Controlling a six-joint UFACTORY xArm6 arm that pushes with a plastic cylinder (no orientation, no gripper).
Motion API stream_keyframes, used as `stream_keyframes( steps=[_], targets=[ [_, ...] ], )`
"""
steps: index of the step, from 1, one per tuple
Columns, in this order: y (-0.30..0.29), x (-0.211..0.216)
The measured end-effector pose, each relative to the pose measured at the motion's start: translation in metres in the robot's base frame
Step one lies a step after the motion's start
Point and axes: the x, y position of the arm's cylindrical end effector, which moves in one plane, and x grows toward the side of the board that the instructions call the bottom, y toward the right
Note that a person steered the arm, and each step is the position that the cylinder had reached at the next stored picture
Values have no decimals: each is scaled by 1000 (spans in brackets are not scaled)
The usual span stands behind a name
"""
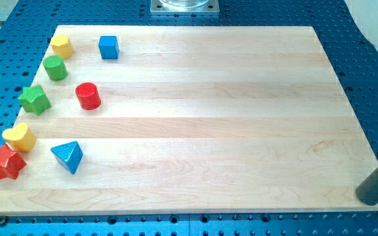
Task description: Move the red star to the top right of the blue triangle
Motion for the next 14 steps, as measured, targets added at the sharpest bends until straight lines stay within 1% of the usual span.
stream_keyframes(
  steps=[1, 2, 3, 6, 7, 8, 9, 11, 13, 14],
  targets=[
    [-1, 0],
    [-25, 7],
    [-98, 6],
    [-447, 6],
    [-530, 6],
    [-550, 3],
    [-519, -21],
    [-560, -17],
    [-570, -20],
    [-570, -37]
  ],
)
